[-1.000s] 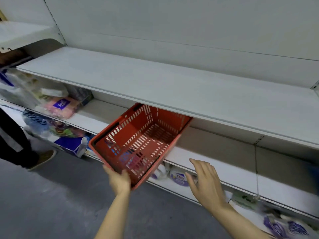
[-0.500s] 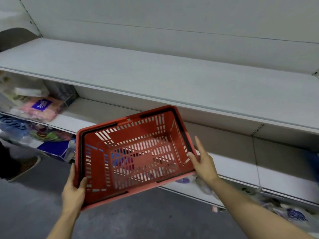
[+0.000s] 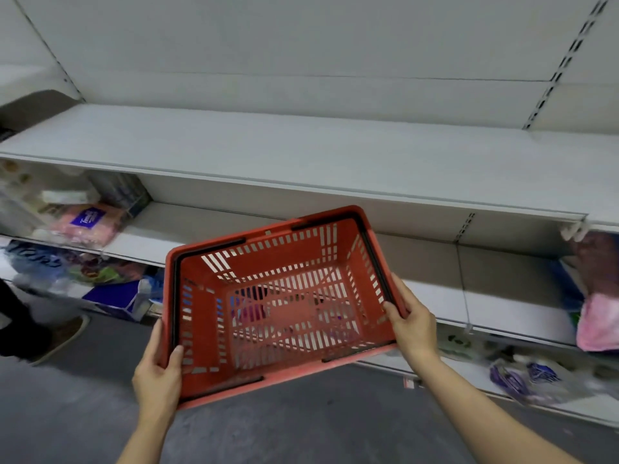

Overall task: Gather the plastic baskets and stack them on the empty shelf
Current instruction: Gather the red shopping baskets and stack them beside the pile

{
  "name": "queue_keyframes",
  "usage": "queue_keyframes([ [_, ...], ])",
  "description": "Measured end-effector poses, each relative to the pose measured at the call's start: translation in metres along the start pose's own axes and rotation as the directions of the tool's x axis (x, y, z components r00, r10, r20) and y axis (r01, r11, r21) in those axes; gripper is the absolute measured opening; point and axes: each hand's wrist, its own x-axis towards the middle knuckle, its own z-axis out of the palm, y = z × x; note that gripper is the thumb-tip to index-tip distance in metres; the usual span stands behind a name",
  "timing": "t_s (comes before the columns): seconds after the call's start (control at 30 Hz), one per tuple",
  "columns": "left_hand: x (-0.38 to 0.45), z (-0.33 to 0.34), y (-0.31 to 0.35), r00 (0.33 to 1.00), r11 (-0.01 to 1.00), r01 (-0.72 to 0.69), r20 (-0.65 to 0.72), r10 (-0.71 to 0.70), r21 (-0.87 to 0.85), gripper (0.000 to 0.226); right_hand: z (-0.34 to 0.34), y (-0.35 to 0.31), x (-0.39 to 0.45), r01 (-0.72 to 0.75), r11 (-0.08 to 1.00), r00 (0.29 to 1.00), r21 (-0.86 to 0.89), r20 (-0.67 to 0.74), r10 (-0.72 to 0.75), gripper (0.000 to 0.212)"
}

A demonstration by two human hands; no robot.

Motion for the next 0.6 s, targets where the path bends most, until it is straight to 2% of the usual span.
queue_keyframes([
  [0.13,-0.044,-0.022,0.000,1.000,1.000,0.001,-0.017,-0.001,0.020,0.070,-0.029,-0.005,-0.036,0.004,0.999,1.000,0.035,-0.018,-0.003,0.057],
  [0.27,-0.110,-0.045,0.030,0.997,0.999,-0.043,-0.061,0.042,-0.019,0.068,-0.067,-0.008,-0.079,0.042,0.998,0.998,0.042,-0.054,-0.040,0.053],
  [0.43,-0.198,-0.081,0.081,0.982,0.981,-0.162,-0.115,0.150,-0.104,0.062,-0.131,-0.023,-0.134,0.113,0.990,0.991,0.083,-0.075,-0.107,0.055],
  [0.6,-0.253,-0.115,0.127,0.958,0.957,-0.255,-0.171,0.230,-0.138,0.063,-0.194,-0.054,-0.166,0.244,0.962,0.967,0.119,-0.108,-0.232,0.054],
])
